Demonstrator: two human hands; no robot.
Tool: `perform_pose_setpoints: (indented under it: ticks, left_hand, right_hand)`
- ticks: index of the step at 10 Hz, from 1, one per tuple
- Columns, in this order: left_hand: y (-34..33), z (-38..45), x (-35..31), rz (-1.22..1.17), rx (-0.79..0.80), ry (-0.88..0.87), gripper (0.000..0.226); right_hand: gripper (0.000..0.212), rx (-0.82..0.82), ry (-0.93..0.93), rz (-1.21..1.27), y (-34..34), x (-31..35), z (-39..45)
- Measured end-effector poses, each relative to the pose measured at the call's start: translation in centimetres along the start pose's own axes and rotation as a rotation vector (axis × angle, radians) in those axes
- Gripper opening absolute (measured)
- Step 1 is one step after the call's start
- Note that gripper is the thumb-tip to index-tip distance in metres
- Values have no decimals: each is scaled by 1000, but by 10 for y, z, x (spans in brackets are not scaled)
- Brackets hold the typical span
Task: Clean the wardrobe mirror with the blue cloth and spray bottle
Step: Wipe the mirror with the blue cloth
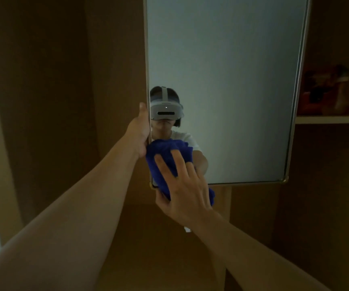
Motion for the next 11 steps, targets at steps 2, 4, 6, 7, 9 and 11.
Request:
perform_pose_setpoints:
  ticks: [2,4,6,7,9,11]
  left_hand:
    - [-4,4,0,-18,-103,-134,74]
    - [-15,8,6,-134,-326,-269,53]
    - [-19,18,3,-137,-431,-341,46]
    - [-18,18,3,-61,-400,-323,45]
    - [-16,15,2,-62,-388,-330,43]
    - [-12,27,5,-158,-426,-349,50]
  right_hand:
    - [76,57,340,-285,-13,-7,-23]
    - [84,134,338,-271,-39,-16,-38]
    - [100,54,377,-381,-39,-60,-51]
    - [98,35,359,-443,-33,-81,-61]
    - [87,-50,332,-431,-29,-86,-62]
    - [77,-69,275,-329,-8,-99,-62]
Point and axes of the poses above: each hand's wrist, its own z-axis towards the middle knuckle, its own y-axis out of the back of the hand, x = y × z, the point moved 4 cm from there along z, towards the middle knuckle, and after that the axes turned 7 degrees about y, right-handed, at the moved point
